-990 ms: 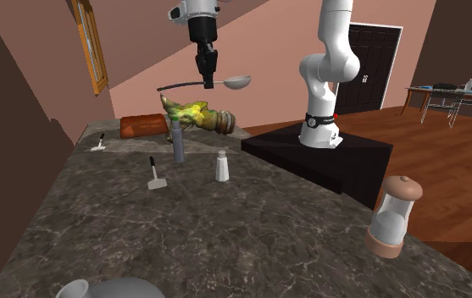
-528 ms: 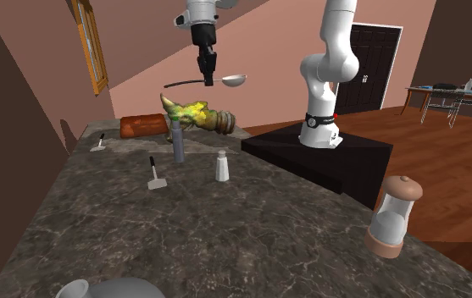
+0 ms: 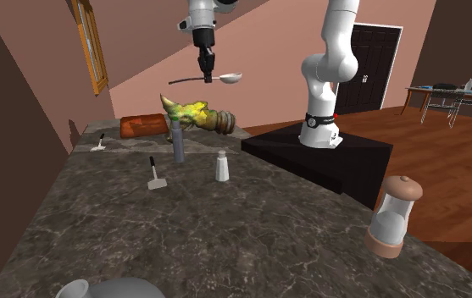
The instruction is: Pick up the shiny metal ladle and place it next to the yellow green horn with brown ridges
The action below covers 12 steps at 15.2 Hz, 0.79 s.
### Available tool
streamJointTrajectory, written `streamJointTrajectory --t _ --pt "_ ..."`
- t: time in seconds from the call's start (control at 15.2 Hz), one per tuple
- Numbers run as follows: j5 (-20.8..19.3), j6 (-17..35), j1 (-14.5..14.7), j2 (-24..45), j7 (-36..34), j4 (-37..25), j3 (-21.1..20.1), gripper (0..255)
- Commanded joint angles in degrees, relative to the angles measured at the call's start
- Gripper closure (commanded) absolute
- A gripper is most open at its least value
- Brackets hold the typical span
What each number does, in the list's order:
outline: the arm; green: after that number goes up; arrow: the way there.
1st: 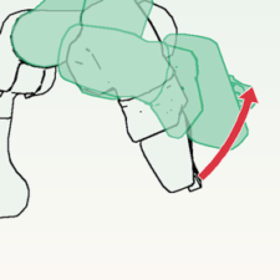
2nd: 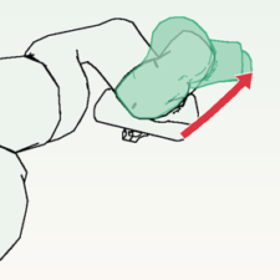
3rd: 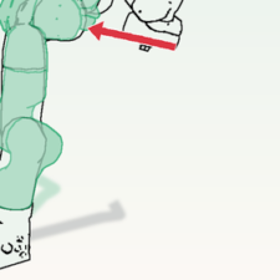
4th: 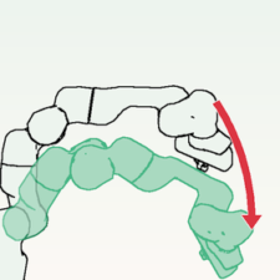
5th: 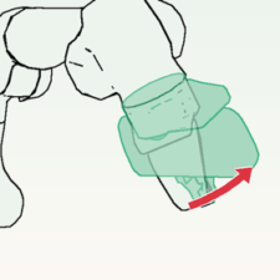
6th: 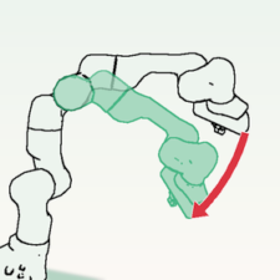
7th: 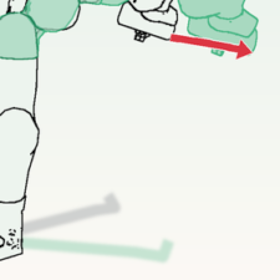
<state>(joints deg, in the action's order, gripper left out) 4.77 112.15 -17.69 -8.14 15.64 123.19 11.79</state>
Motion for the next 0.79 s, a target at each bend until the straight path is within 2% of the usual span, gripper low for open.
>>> streamJointTrajectory --t 0.0,0.73 --pt "-0.1 1.0 -0.6 0.4 1.4 0.7 0.7 255" --pt "1.1 9.4 -0.5 3.8 2.9 5.9 1.0 255"
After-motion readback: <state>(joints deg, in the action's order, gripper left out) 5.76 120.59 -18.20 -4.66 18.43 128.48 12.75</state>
